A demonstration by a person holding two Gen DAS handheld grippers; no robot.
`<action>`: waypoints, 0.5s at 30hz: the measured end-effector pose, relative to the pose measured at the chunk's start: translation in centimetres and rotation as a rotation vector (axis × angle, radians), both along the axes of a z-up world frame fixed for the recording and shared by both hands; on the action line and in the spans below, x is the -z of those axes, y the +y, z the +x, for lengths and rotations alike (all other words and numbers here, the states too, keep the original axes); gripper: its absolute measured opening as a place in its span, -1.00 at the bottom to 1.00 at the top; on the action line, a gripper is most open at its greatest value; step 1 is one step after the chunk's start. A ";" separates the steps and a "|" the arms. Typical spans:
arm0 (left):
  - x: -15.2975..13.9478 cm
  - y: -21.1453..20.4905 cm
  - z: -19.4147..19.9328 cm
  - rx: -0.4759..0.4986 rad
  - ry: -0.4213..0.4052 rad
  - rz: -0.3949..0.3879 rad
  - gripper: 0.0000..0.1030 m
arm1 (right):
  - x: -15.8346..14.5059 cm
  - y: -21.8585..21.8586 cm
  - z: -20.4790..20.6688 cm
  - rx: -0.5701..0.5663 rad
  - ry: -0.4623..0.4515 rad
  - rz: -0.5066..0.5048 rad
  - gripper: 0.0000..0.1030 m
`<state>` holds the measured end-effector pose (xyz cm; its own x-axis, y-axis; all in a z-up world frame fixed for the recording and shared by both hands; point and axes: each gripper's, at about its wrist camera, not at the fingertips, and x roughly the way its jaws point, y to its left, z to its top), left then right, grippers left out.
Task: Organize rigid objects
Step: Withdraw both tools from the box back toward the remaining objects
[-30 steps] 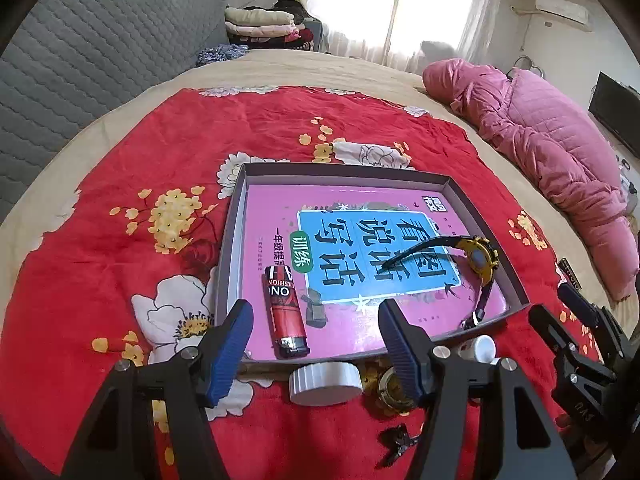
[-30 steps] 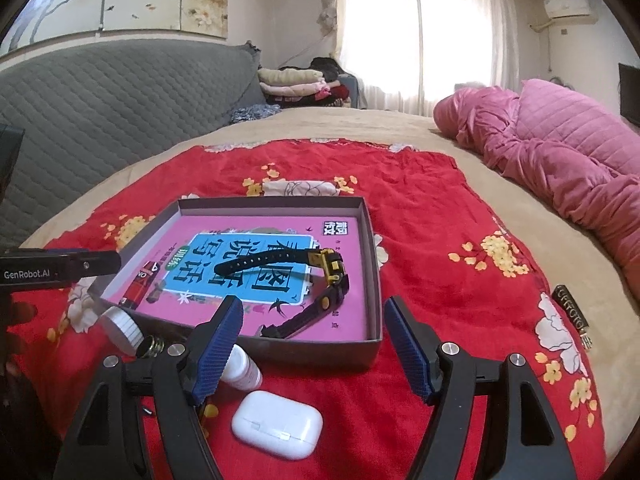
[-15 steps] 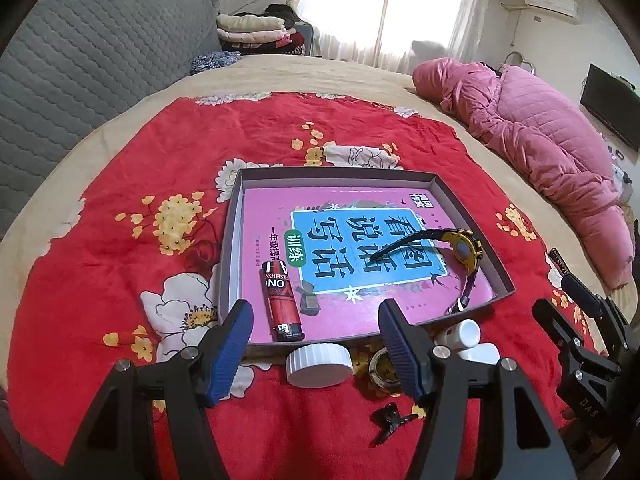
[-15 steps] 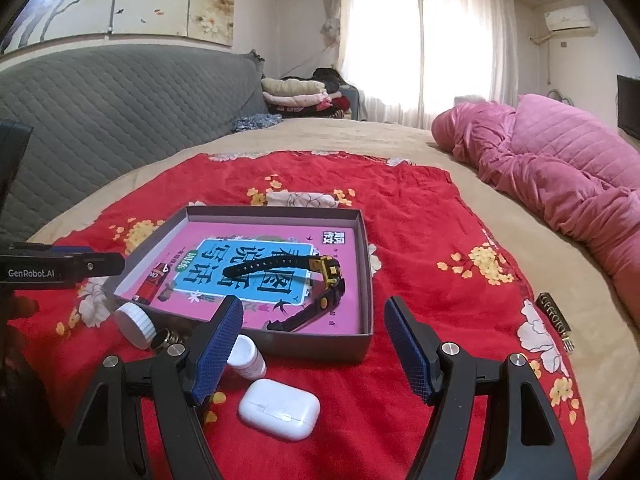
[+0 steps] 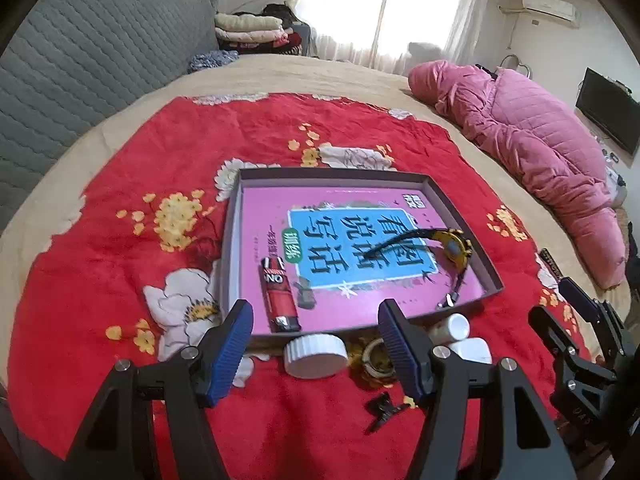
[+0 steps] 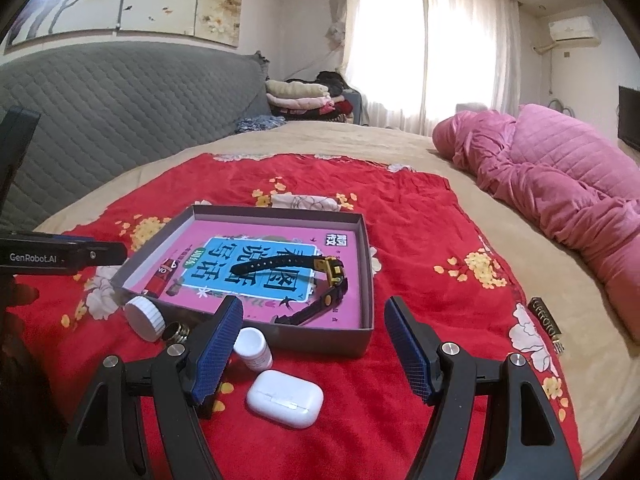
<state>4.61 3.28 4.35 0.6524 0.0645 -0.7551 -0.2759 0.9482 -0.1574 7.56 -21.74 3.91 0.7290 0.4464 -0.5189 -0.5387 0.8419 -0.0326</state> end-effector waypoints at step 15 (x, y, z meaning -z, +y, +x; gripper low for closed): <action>-0.9 -0.6 -1.4 0.024 -0.017 -0.004 0.25 | -0.4 -0.5 -1.1 0.000 0.009 0.000 0.45</action>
<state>3.26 2.65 5.21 0.6665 0.0455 -0.7441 -0.2503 0.9539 -0.1658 6.47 -22.21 4.32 0.7241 0.4464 -0.5257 -0.5392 0.8417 -0.0280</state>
